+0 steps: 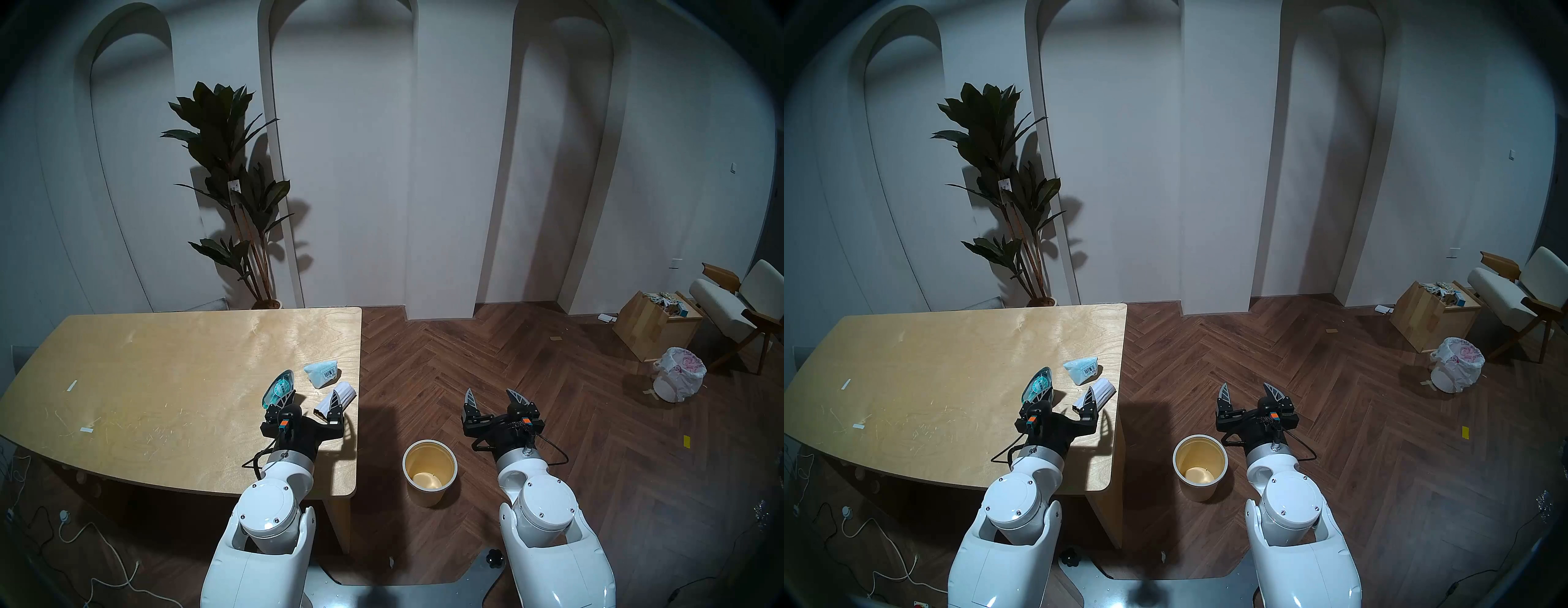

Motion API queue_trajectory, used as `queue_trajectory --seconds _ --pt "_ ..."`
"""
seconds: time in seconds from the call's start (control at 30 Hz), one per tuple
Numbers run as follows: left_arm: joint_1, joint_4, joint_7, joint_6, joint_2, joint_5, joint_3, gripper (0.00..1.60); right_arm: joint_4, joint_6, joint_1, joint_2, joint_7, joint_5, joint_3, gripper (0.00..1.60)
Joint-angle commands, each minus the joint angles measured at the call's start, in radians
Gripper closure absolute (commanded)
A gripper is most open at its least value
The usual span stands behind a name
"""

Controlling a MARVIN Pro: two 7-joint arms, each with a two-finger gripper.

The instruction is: Put the trash into the trash bin on the ground

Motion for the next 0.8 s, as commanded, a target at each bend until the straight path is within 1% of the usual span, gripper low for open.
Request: queue_trajectory --seconds 0.0,0.07,0.17,0.37,0.6,0.77 --pt "0.001 -0.050 0.003 0.027 -0.003 -0.006 -0.005 0.00 -0.029 -0.003 -0.001 0.000 0.011 0.022 0.009 0.00" --pt "0.004 -0.073 0.003 0.032 -0.002 -0.009 -0.009 0.00 -0.026 -0.007 0.002 0.004 0.026 0.036 0.009 0.00" --pt "0.009 -0.110 0.004 0.046 0.002 -0.009 -0.017 0.00 -0.025 -0.010 0.008 0.002 0.031 0.037 0.005 0.00" --pt "0.019 -0.183 0.010 0.064 0.008 -0.021 -0.052 0.00 -0.021 -0.009 0.025 0.007 0.059 0.031 -0.026 0.00" --pt "0.015 -0.198 0.027 0.084 0.021 -0.026 -0.098 0.00 -0.016 -0.003 0.048 0.014 0.094 0.017 -0.082 0.00" --pt "0.012 -0.198 0.043 0.085 0.026 -0.032 -0.128 0.00 -0.005 -0.006 0.065 0.031 0.093 0.005 -0.139 0.00"
